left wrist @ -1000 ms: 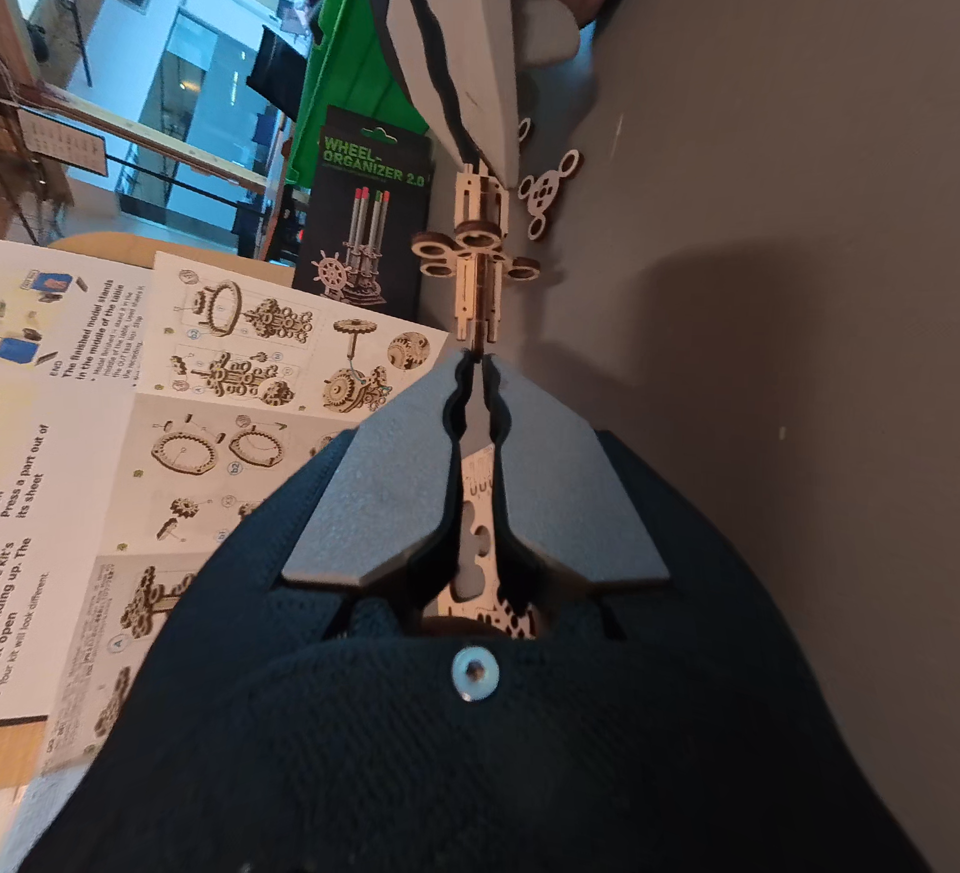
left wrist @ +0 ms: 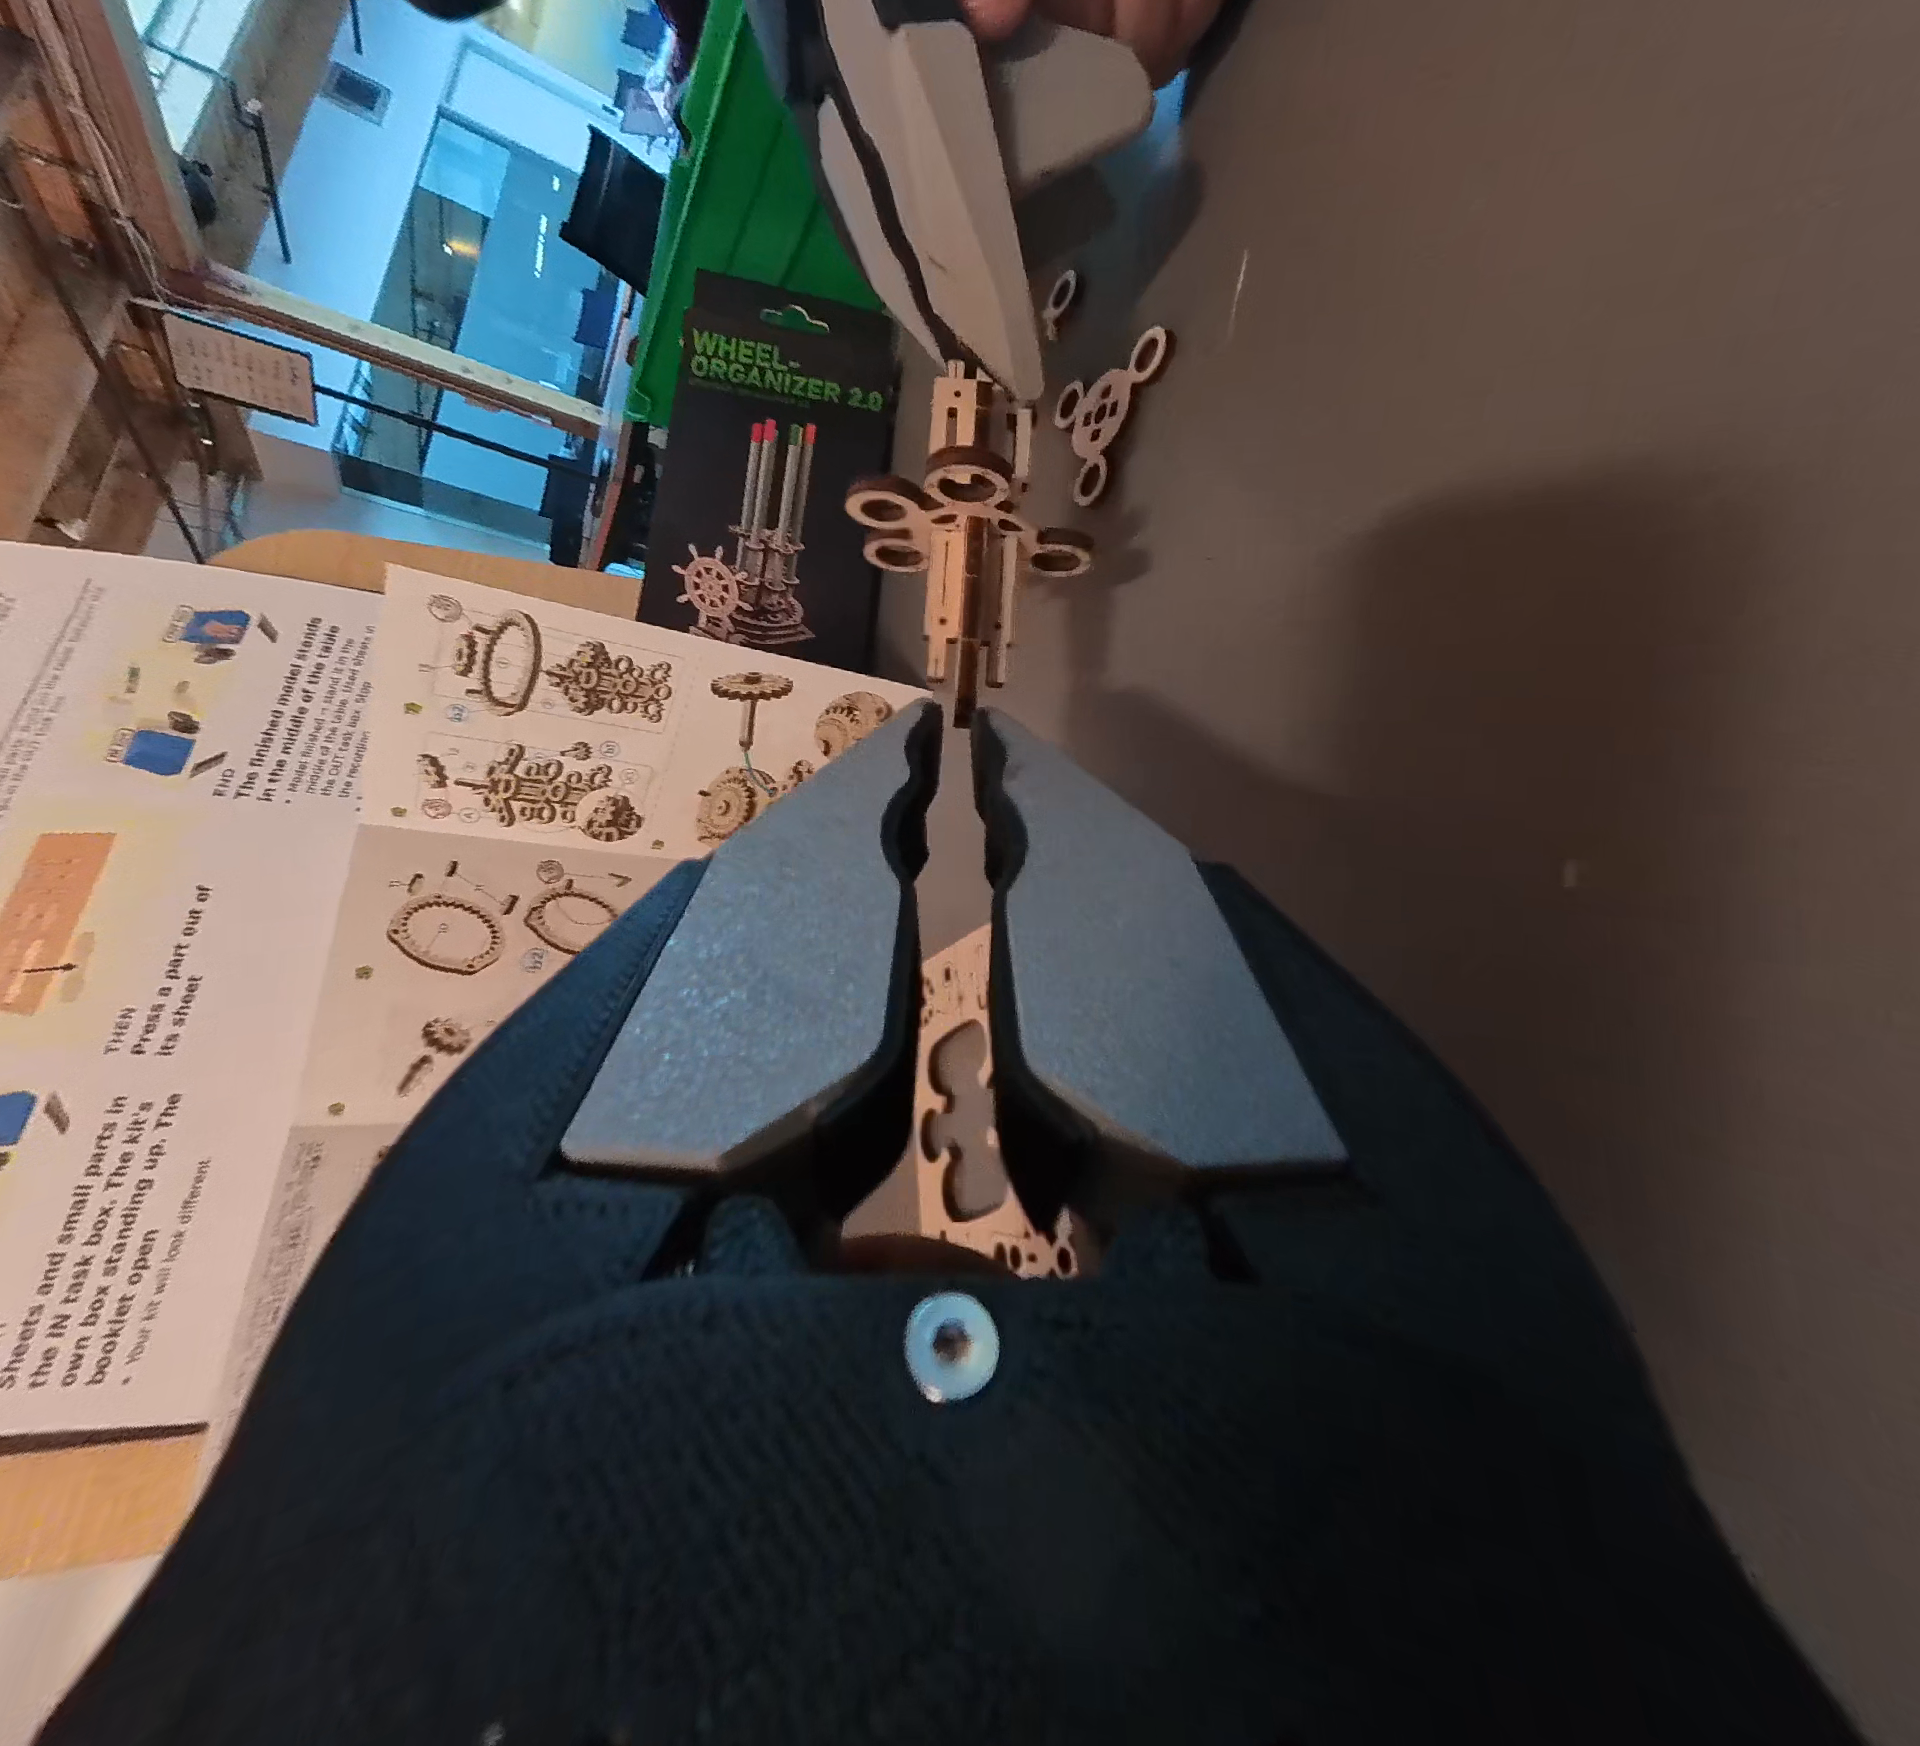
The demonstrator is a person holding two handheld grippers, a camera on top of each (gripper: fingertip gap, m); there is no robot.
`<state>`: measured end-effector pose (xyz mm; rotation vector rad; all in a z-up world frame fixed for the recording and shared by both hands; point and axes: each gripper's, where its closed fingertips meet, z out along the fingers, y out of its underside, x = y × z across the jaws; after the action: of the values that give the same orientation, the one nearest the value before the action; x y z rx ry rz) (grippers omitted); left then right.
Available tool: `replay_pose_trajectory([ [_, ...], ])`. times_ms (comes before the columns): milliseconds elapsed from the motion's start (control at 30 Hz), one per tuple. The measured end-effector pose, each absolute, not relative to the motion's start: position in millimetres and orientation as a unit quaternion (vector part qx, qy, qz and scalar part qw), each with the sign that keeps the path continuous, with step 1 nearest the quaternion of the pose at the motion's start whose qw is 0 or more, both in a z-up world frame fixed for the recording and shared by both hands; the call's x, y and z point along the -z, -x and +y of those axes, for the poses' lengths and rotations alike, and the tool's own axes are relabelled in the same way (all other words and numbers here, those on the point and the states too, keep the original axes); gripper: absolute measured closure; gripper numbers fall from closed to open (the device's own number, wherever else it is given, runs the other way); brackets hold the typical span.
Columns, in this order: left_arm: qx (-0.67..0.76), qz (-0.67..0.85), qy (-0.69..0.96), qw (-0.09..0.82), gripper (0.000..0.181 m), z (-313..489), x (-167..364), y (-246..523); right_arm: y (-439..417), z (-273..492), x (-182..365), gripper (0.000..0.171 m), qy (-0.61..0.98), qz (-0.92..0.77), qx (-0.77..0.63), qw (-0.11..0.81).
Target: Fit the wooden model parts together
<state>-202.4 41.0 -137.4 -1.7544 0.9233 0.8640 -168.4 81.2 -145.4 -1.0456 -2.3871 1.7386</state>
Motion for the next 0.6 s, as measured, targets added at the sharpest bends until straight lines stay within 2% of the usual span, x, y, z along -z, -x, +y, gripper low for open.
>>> replay_pose_trajectory([
  [200, -0.342, 0.369, 0.715, 0.486, 0.181, 39, 130, 196, 165, 80, 140, 0.171, 0.335, -0.744, -0.577, -0.032],
  [400, -0.284, 0.364, 0.734, 0.497, 0.181, 38, 137, 189, 166, 83, 135, 0.171, 0.384, -0.681, -0.608, -0.136],
  [600, -0.238, 0.351, 0.766, 0.483, 0.179, 37, 151, 188, 166, 83, 142, 0.171, 0.401, -0.683, -0.593, -0.143],
])
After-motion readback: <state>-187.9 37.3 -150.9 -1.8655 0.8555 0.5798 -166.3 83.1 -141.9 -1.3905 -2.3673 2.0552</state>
